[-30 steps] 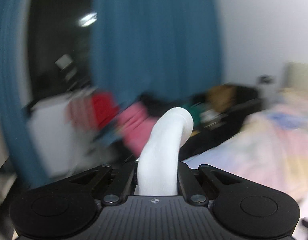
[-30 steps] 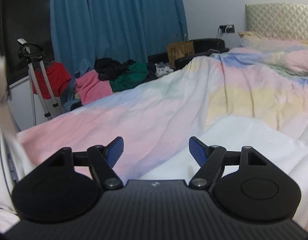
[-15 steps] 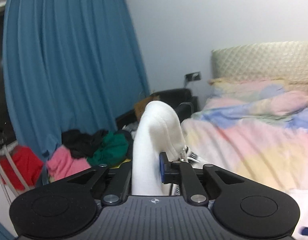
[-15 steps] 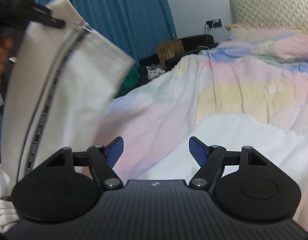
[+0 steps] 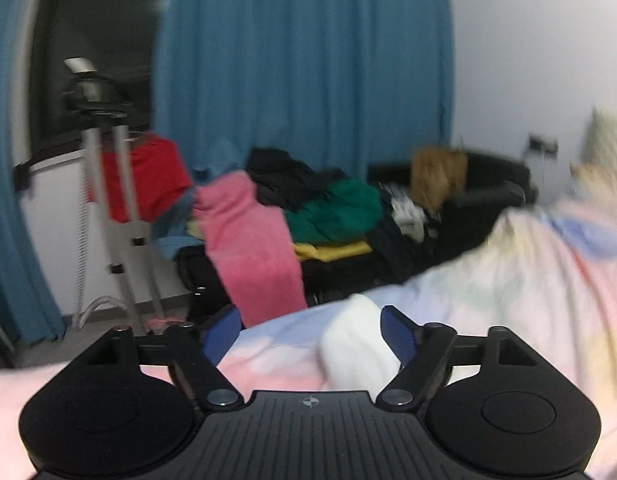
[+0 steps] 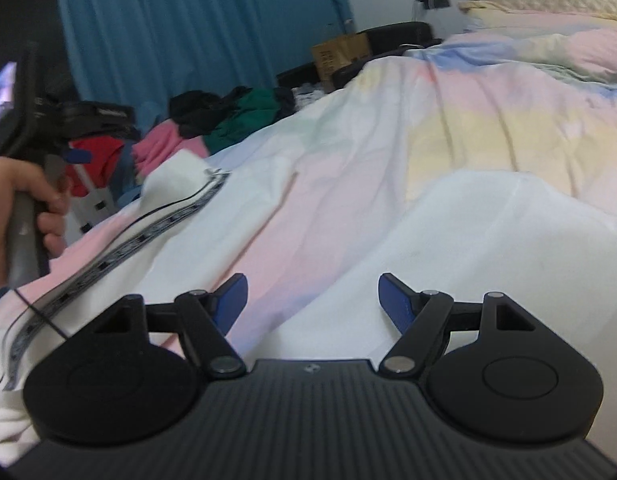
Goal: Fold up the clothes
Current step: 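Open the left gripper and smooth the sweatpants flat on the bed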
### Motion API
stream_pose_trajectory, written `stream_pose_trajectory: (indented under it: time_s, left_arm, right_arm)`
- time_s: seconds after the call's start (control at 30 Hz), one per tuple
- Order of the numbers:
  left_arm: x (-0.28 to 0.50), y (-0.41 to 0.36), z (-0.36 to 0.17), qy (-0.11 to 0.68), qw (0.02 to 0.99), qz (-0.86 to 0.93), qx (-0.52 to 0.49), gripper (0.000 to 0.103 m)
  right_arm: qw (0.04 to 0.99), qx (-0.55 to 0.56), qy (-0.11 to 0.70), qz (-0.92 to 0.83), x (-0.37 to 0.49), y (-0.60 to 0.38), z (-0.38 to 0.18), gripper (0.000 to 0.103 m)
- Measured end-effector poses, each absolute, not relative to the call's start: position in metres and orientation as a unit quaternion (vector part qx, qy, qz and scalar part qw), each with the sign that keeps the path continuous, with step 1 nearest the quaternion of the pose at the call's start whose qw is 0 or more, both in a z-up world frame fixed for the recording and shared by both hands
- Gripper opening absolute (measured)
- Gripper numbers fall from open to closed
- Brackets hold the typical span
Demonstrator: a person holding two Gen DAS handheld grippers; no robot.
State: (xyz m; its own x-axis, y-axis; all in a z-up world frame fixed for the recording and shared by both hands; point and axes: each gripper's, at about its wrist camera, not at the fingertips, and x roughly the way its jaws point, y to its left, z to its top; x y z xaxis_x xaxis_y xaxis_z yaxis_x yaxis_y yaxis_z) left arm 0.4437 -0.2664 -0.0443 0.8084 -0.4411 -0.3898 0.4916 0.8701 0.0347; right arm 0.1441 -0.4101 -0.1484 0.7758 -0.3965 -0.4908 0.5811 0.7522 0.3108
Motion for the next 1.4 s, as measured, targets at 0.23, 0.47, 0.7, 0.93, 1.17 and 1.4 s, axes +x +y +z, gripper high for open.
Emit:
stream_pose_trajectory:
  time_s: [0.23, 0.47, 0.7, 0.93, 1.17, 1.4]
  left_arm:
    - [0.275, -0.108, 0.005, 0.220, 0.969, -0.111, 0.019, 0.089]
    - [0.142, -0.002, -0.030, 0.232, 0.971, -0.060, -0.012, 0.089]
    - [0.094, 0.010, -0.059, 0.246, 0.967, -0.058, -0.012, 0.089]
    - [0.083, -0.001, -0.084, 0.223, 0.972, -0.074, -0.025, 0.089]
    - [0.115, 0.007, -0.110, 0.280, 0.951, -0.090, -0.095, 0.089]
    - [0.143, 0.013, -0.130, 0.270, 0.955, -0.077, -0.099, 0.089]
  right_arm:
    - [0.931, 0.229, 0.177, -0.224, 0.134, -0.403, -0.135, 0.074]
    - [0.931, 0.251, 0.190, -0.184, 0.124, -0.397, -0.126, 0.074]
    - [0.910, 0.317, 0.230, -0.135, 0.107, -0.395, -0.124, 0.072]
    - [0.897, 0.346, 0.245, -0.121, 0.136, -0.414, -0.110, 0.072]
    - [0.873, 0.391, 0.253, -0.147, 0.210, -0.457, -0.128, 0.072]
    - [0.863, 0.417, 0.220, -0.181, 0.293, -0.499, -0.185, 0.071]
